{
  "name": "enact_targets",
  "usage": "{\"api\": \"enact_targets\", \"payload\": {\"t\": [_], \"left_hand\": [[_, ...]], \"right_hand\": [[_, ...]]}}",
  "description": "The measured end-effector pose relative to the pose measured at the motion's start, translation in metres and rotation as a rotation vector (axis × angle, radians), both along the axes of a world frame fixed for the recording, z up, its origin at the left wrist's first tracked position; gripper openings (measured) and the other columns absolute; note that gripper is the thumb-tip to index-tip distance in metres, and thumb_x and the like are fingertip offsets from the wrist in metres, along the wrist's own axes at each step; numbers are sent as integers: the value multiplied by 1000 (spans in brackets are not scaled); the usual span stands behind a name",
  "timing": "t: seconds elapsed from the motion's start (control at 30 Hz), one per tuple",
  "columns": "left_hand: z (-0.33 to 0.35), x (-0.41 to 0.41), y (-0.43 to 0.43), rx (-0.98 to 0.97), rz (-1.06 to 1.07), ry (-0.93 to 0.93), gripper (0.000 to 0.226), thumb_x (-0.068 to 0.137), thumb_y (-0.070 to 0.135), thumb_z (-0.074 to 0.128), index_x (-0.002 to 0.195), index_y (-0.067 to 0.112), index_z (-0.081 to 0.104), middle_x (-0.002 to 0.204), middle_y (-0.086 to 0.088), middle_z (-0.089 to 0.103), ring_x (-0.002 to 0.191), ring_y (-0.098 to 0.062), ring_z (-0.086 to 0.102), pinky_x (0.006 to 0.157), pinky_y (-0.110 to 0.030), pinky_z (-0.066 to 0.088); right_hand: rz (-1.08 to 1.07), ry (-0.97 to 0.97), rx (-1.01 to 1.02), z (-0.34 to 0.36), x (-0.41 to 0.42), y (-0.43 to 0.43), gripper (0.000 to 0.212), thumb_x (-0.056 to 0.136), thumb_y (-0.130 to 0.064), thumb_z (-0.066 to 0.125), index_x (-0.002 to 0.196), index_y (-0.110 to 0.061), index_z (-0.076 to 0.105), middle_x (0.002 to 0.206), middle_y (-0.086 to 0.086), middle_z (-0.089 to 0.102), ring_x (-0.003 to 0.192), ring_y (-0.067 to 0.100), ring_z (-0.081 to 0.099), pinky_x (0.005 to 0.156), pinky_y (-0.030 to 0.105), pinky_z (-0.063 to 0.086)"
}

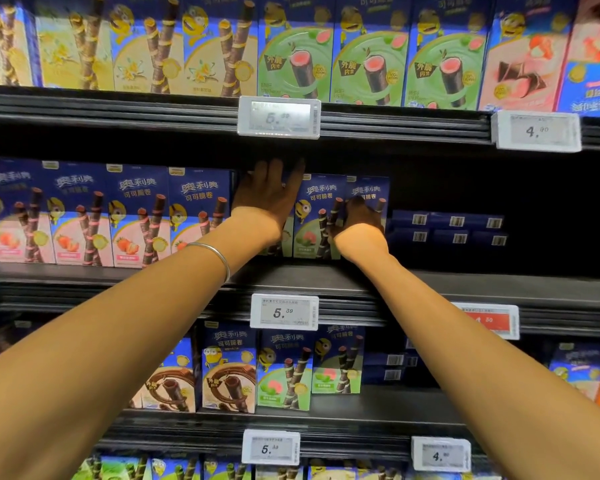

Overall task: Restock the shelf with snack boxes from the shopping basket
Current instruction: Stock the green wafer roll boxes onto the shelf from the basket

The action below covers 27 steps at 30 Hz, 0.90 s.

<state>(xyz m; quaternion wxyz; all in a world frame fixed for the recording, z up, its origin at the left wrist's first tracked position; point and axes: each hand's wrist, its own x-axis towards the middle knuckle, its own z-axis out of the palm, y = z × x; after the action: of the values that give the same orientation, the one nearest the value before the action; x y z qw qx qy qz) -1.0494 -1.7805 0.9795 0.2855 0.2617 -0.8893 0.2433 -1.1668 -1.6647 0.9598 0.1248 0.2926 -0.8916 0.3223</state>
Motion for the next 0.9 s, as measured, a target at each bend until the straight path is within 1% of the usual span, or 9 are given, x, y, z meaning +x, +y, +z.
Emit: {"api": "enact_targets", "payload": {"t": [0.1, 0.17, 0.23, 0.33, 0.43, 0.57, 0.7, 0.83, 0.9], "left_hand": [[-1, 0, -1, -11, -5, 1, 130, 73, 27, 94, 167, 20, 4, 164, -20, 18, 152, -44, 22, 115, -53, 38], [-1, -1, -2, 0, -11, 1, 131, 71, 31, 95, 167, 20, 7, 164, -20, 18, 152, -44, 21, 116, -53, 37], [-1, 0, -3, 4, -11, -3, 134, 69, 38, 96, 166, 20, 6, 164, -19, 17, 152, -44, 21, 116, -53, 36], [-1, 0, -3, 7, -18, -2, 136, 67, 43, 96, 166, 21, 5, 163, -18, 17, 151, -43, 22, 117, -53, 35], [0, 0, -1, 15, -13, -13, 136, 68, 41, 96, 166, 21, 3, 164, -18, 16, 151, -43, 21, 118, -53, 34], [1, 0, 4, 24, 9, -27, 134, 71, 33, 95, 167, 21, 1, 166, -18, 13, 153, -43, 19, 120, -52, 31], [0, 1, 6, 40, 7, -29, 134, 73, 31, 94, 167, 22, 0, 167, -18, 11, 155, -43, 16, 122, -53, 28], [0, 2, 8, 73, -20, -14, 134, 72, 30, 94, 167, 22, -1, 167, -18, 9, 155, -43, 15, 122, -54, 29], [0, 5, 9, 95, -47, 7, 133, 73, 35, 93, 167, 23, 0, 167, -18, 9, 154, -43, 15, 121, -54, 30]], "right_hand": [[6, -4, -21, 0, 0, 0, 54, 92, -14, 70, 139, -7, 45, 135, 19, 57, 129, 39, 52, 111, 54, 42], [15, -5, -52, -2, -1, 0, 52, 93, -18, 69, 138, -7, 45, 132, 20, 58, 128, 39, 53, 112, 55, 40], [28, 9, -64, -4, -2, 1, 49, 96, -27, 63, 137, -6, 44, 130, 21, 58, 131, 40, 51, 118, 55, 31], [36, -8, -71, -7, -5, 1, 53, 98, -32, 59, 142, -9, 40, 141, 22, 51, 144, 42, 36, 121, 56, 24], [24, 26, 39, -10, -7, 1, 56, 100, -37, 53, 147, -12, 37, 148, 19, 44, 147, 38, 30, 125, 55, 7], [33, -32, -10, -11, -7, 0, 59, 95, -35, 62, 145, -15, 38, 146, 14, 47, 144, 35, 37, 120, 51, 24], [29, -26, -27, -11, -6, 3, 65, 95, -43, 58, 149, -15, 34, 152, 16, 40, 149, 37, 26, 124, 51, 11], [43, -26, 10, -9, -1, 6, 62, 97, -43, 55, 148, -14, 36, 154, 17, 38, 148, 39, 27, 124, 53, 16], [47, -77, -21, -7, 3, 12, 53, 94, -34, 61, 140, -13, 46, 141, 18, 50, 134, 39, 46, 116, 52, 35]]}}
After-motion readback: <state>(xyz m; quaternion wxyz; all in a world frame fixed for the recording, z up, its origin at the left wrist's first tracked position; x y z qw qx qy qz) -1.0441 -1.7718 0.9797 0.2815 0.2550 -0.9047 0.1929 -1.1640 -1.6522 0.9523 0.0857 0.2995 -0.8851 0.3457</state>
